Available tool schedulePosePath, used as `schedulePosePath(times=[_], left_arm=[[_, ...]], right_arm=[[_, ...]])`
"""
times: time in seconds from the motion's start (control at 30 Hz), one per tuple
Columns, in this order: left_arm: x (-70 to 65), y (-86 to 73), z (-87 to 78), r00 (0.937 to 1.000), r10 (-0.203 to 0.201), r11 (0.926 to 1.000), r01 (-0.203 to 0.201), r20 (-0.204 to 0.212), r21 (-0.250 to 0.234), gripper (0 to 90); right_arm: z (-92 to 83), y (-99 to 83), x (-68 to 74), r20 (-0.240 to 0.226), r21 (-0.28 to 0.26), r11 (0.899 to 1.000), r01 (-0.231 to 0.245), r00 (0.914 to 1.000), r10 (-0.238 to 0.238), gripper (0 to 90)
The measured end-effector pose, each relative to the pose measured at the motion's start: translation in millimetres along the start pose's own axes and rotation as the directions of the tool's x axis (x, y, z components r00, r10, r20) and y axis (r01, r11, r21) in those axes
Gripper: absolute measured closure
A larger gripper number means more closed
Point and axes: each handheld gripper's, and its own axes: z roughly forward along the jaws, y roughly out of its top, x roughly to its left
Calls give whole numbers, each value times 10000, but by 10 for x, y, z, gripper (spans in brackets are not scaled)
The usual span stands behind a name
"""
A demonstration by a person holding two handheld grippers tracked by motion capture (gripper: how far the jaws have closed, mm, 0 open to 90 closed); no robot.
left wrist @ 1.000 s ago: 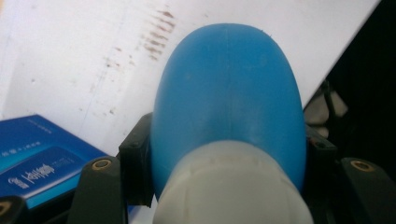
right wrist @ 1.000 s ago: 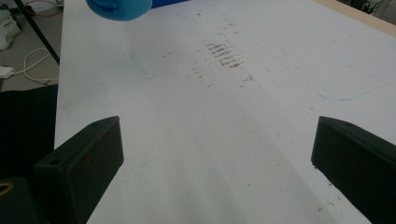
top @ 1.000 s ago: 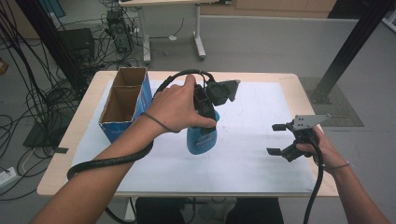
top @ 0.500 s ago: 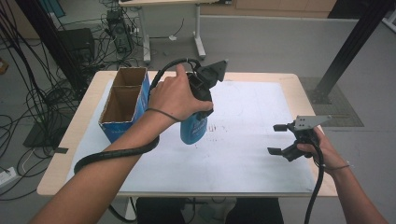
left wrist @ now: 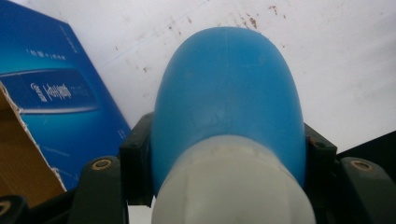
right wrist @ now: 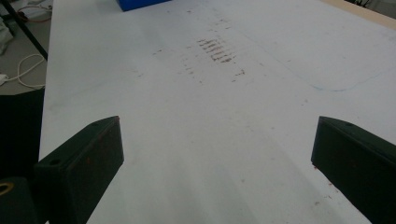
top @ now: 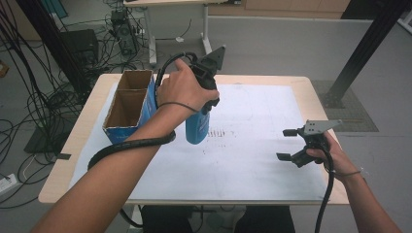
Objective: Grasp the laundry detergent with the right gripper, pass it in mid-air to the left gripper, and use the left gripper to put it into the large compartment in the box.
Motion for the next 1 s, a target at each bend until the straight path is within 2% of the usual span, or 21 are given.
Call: schedulePosePath(times=[0.1,0.17,0.3,0.53,0.63,0.7,0.87,1.0], left_arm=[[77,22,-94,9993,-302,9995,304,218,-82,380],[96,22,-165,9988,-441,9988,446,219,-202,380],[127,22,-322,9980,-626,9972,630,100,-404,380],[191,70,-614,9963,-853,9957,849,-103,-364,380],[267,81,-725,9950,-987,9943,980,-138,-421,379],[322,77,-789,9935,-1135,9923,1129,-101,-505,379],[539,62,-991,9866,-1604,9845,1621,304,-666,380],[596,65,-1179,9816,-1898,9780,1910,215,-836,379]], right_arm=[[0,7,10,45,-4,10000,37,10000,-37,24],[-1,7,15,62,-17,10000,56,10000,-56,24],[-4,6,22,105,-18,10000,51,9999,-51,24],[-15,14,32,105,-82,9999,75,9999,-74,24],[-20,22,34,153,-107,9999,62,9999,-61,24],[-17,29,38,192,-128,9999,99,9998,-97,24],[1,57,41,161,-91,9999,136,9998,-134,24],[6,66,30,166,-143,9998,125,9998,-123,24]])
